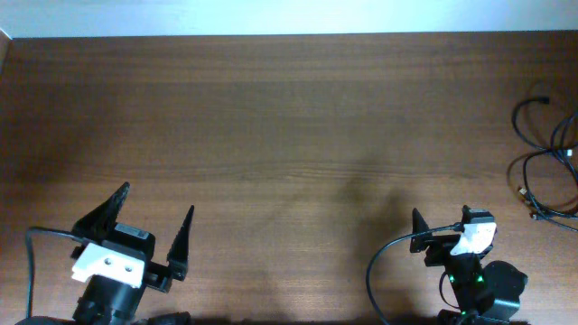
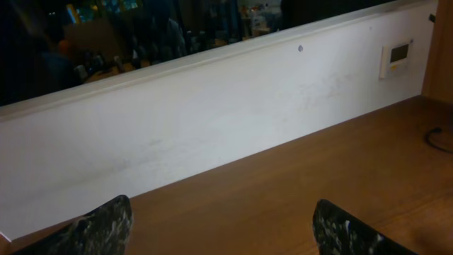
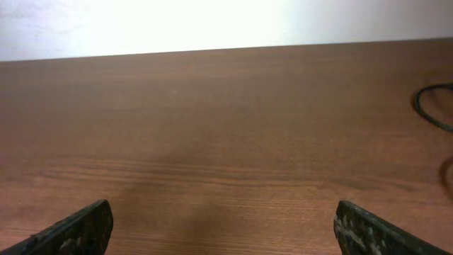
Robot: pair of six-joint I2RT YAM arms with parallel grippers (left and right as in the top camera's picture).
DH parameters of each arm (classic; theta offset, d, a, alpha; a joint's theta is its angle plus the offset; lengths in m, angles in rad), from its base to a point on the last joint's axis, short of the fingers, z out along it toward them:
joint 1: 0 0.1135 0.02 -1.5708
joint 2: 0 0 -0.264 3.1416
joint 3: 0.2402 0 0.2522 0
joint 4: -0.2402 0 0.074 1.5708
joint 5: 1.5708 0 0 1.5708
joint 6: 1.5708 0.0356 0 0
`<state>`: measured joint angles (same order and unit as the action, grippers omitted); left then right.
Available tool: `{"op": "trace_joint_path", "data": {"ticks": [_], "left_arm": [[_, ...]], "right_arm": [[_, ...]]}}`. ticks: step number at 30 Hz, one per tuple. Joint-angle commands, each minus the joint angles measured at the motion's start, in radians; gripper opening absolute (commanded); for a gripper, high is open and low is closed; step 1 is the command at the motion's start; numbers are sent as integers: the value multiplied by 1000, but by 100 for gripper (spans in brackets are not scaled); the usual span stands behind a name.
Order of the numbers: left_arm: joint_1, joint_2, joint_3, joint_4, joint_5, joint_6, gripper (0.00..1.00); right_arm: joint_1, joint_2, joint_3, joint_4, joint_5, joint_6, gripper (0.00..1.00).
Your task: Untangle cables
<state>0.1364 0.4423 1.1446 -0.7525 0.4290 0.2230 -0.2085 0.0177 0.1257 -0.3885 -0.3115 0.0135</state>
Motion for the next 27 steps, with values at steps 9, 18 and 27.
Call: {"op": "trace_joint_path", "data": {"ticks": [9,18,27], "left_arm": [[-6,-2,5,2,-7,-9,86],[-6,-2,5,3,-7,-9,87],[-5,-2,5,2,-7,-10,90]], "right_arm": [[5,26,-11,4,10,66,99],[121,-13,-11,4,10,66,99],[156,-13,-11,4,10,66,99]]}}
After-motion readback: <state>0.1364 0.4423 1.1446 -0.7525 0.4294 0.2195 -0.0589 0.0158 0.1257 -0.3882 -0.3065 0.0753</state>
